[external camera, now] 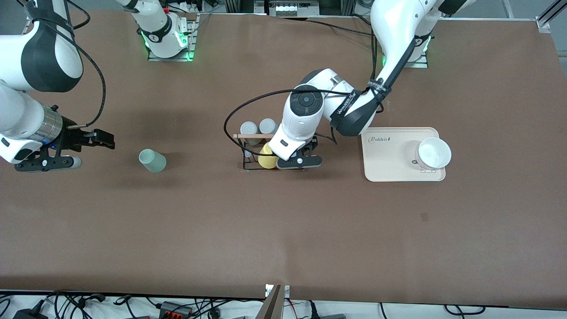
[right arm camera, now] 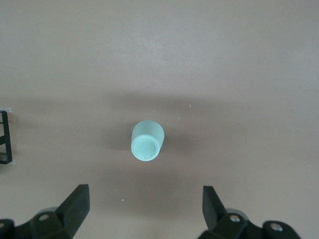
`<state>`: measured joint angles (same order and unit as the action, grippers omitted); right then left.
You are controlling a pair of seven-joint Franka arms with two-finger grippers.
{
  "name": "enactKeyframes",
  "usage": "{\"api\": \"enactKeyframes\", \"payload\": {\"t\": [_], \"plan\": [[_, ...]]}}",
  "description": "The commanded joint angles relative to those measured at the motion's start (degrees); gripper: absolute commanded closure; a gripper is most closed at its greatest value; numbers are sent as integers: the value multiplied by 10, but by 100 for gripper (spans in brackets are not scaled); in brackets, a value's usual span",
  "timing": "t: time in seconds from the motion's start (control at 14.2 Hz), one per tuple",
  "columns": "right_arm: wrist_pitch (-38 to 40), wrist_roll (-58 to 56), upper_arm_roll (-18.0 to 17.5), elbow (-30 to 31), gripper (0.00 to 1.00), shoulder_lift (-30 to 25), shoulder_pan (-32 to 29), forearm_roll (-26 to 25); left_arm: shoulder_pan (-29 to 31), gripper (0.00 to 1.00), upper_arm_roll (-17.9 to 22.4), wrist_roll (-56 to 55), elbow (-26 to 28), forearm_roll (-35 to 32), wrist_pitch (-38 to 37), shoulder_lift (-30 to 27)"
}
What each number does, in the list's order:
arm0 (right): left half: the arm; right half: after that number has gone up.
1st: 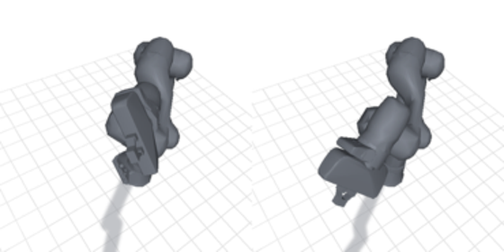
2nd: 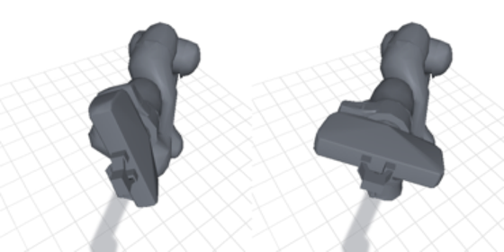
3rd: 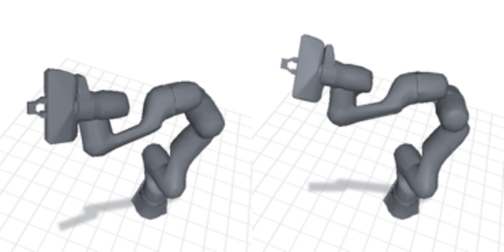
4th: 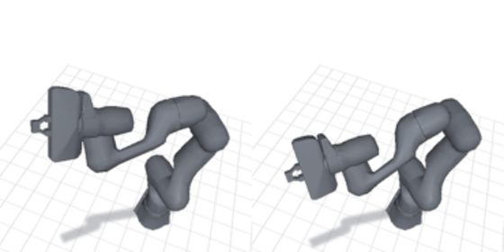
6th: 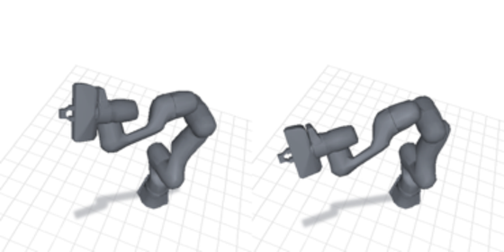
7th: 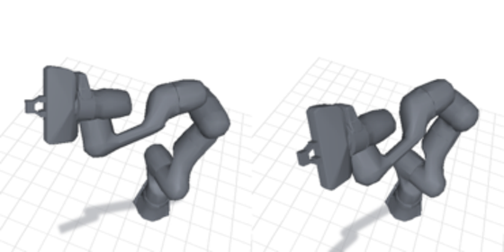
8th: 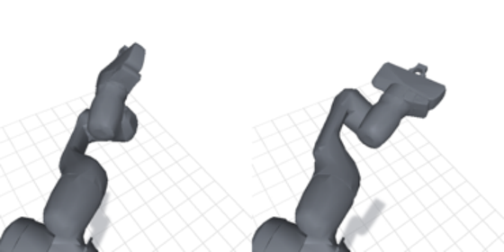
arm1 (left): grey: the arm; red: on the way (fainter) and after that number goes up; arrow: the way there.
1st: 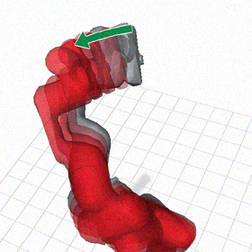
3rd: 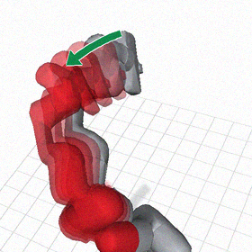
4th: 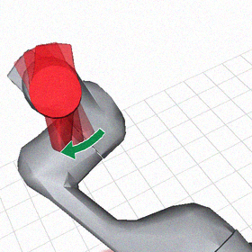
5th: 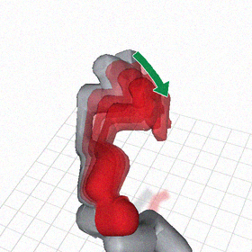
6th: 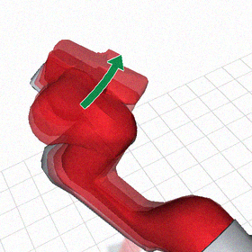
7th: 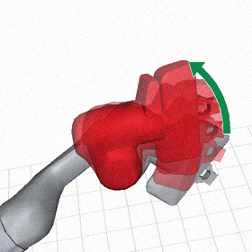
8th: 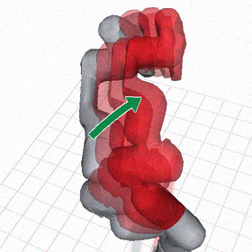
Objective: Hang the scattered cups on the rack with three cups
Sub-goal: 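Hang the blue cup on a rack hook and open the left gripper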
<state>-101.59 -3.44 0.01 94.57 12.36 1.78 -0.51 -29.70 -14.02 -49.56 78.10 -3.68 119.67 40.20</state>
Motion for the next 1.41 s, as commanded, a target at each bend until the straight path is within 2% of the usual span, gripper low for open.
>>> {"api": "enactKeyframes", "payload": {"t": [0.0,0.28,0.42,0.56,0.77,0.85,0.92,1.13,1.34], "plan": [[5,-2,-1,5,0,-1,1,4,-2,58,7,-5,14,-12,14,-5],[17,-2,-1,3,0,17,1,4,0,57,7,-5,19,-12,14,-6],[18,-1,-1,3,0,21,1,5,0,50,7,-6,22,-12,14,-6],[21,-1,-1,3,0,21,1,5,-3,57,7,-5,23,-12,14,-5],[18,0,-1,4,0,20,7,4,-4,56,7,-6,23,-12,15,0],[15,0,-1,8,0,19,7,4,-4,47,7,-6,22,-12,15,0],[14,0,-1,13,0,18,5,4,-4,0,7,-7,22,-12,14,0],[-3,0,1,37,0,16,4,4,0,0,7,-6,21,-12,13,-6],[-117,23,1,129,0,15,4,4,4,0,8,-2,17,-12,7,-19]]}}
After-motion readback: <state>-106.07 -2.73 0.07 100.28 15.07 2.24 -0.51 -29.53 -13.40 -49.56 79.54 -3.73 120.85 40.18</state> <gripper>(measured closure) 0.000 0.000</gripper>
